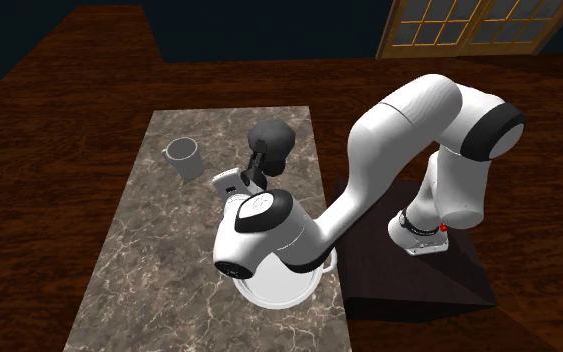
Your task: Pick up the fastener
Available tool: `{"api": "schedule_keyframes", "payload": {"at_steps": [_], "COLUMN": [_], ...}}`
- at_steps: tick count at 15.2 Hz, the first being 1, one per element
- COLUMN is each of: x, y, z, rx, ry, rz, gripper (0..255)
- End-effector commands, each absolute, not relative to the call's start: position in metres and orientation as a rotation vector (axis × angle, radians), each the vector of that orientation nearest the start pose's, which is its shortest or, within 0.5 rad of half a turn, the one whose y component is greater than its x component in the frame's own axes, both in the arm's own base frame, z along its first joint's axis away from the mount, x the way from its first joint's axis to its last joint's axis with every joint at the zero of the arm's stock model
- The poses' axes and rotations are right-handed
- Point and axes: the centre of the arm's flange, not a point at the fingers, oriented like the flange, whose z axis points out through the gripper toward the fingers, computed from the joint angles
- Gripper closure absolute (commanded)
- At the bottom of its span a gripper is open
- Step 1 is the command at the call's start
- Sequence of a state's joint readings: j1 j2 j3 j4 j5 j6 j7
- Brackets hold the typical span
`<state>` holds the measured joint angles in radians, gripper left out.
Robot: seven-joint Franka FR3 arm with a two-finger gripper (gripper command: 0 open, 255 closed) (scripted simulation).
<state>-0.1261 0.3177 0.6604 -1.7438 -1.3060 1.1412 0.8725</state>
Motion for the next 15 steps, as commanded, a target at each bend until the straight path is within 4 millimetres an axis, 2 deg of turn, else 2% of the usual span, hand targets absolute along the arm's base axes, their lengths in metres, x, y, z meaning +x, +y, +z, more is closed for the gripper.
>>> {"api": "schedule_keyframes", "payload": {"at_steps": [1, 3, 15], "x": [0.566, 0.565, 0.565], "y": [0.136, 0.137, 0.137], "z": [0.459, 0.46, 0.524], "rx": [1.771, 1.771, 1.771], "ry": [-0.252, -0.252, -0.252], "rz": [0.2, 0.2, 0.2], "gripper": [255, 255, 255]}}
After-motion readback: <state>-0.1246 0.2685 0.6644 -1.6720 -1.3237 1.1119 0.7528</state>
